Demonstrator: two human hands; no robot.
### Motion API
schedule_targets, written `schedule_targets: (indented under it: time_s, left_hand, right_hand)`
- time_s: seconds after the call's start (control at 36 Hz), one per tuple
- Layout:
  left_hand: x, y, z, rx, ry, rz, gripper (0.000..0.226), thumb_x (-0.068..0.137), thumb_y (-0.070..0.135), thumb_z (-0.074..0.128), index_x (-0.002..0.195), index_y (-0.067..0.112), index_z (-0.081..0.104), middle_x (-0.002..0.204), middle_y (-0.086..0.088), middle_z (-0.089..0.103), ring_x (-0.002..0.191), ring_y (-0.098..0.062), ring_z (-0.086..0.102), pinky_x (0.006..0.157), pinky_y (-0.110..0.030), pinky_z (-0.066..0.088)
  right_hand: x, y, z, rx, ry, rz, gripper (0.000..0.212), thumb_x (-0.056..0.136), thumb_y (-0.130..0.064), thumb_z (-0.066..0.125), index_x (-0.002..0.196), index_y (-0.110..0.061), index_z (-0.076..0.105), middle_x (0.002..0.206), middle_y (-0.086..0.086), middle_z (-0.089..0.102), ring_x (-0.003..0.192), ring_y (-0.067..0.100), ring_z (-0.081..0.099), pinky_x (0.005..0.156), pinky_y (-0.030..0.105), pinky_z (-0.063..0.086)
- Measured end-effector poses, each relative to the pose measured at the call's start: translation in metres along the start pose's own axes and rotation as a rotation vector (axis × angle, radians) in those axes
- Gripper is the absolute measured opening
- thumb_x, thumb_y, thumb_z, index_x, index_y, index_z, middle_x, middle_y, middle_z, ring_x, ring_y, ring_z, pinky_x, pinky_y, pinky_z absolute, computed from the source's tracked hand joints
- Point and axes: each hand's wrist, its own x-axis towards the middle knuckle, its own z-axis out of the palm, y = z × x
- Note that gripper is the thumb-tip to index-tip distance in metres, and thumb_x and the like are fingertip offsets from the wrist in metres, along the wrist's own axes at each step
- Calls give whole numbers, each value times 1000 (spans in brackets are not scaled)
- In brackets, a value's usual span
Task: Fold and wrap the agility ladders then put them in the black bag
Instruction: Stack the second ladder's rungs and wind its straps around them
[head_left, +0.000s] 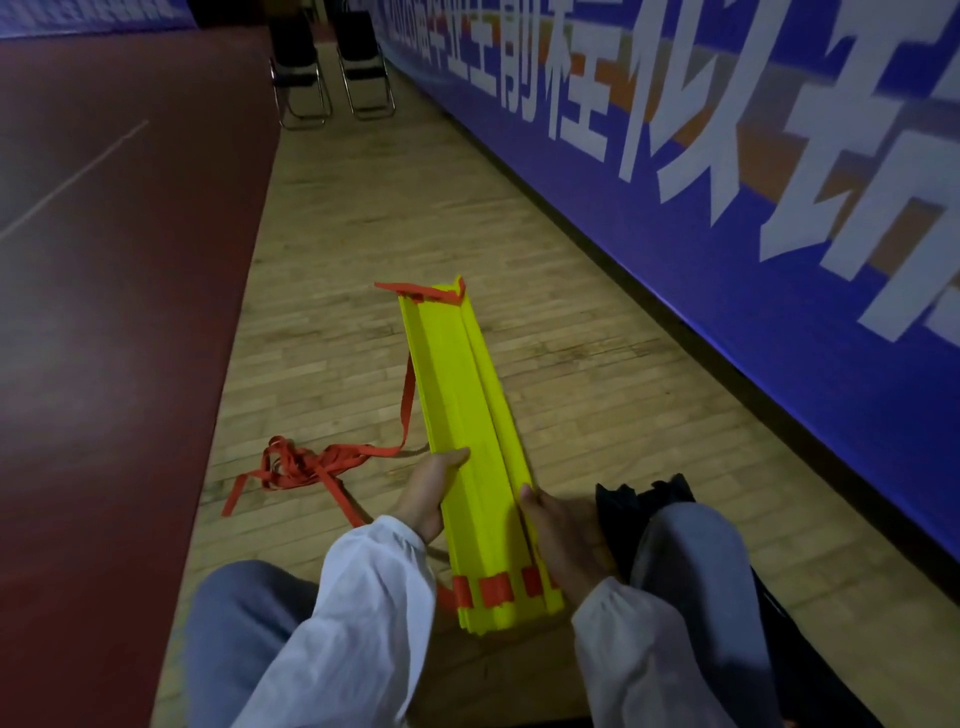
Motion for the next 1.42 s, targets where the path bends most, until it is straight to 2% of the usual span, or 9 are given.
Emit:
schedule_targets:
  time_s: [0.25,0.33,0.42,0.53,0.61,0.81,0.94,1.25,1.42]
  left_hand:
    - [2,-4,-1,163,-10,-85,36,91,-4,47,126,-4,55,88,-13,67,71,-26,64,63,-33,53]
    - [4,-6,-1,137,7,-72,35,89,-9,45,123,-5,56,70,-9,71,56,-22,67,52,-30,55]
    - [6,-8,-4,117,20,-71,30,90,-12,43,115,-3,56,57,-9,68,43,-21,64,39,-28,51]
    - [5,-9,-8,105,48,-67,32,90,-12,44,119,-1,55,70,-13,70,47,-22,66,41,-31,53]
    - [13,-11,-12,147,83,-24,42,87,-12,50,128,-2,53,102,-20,66,70,-29,66,61,-37,56]
    - [16,-11,-11,192,103,-12,35,83,-11,56,118,-7,59,89,-19,65,81,-31,58,84,-53,50]
    - [14,-14,-6,165,75,-37,37,83,-14,48,117,-4,59,87,-16,66,56,-23,65,48,-30,54]
    - [13,-20,-5,135,85,-17,40,82,-17,53,121,-7,57,84,-13,68,51,-22,66,44,-32,54]
    - [6,-16,1,116,10,-29,22,83,-14,57,102,-2,63,60,-8,70,45,-20,65,42,-29,53]
  right_hand:
    - [6,17,8,-23,68,-8,32,82,-30,74,107,-20,57,102,2,68,88,13,63,80,32,52]
    - [11,19,-1,-83,81,-3,24,93,-28,62,113,-18,54,103,4,63,84,13,58,81,32,50]
    - [13,19,-13,-111,57,-25,25,101,-30,47,118,-14,54,84,0,54,67,7,50,54,13,41]
    - [16,19,-18,-111,14,-29,26,102,-25,44,111,-7,61,71,1,51,57,5,44,45,10,32]
    - [12,17,-14,-149,-34,-61,16,102,-22,44,90,-22,55,70,-11,50,63,-3,45,50,7,36]
    - [12,18,-4,-38,-70,-25,22,91,-35,57,106,-21,66,93,-6,68,88,11,64,78,27,51]
    - [19,27,-1,33,-153,-30,74,54,-59,86,112,-19,66,104,0,74,100,18,69,87,39,55]
    - [23,28,-8,-110,-92,-12,26,90,-6,63,115,-10,61,100,3,68,93,19,64,82,32,50]
    - [14,28,5,-223,-97,-23,62,75,-76,51,123,-37,53,117,-3,65,107,20,62,93,41,49]
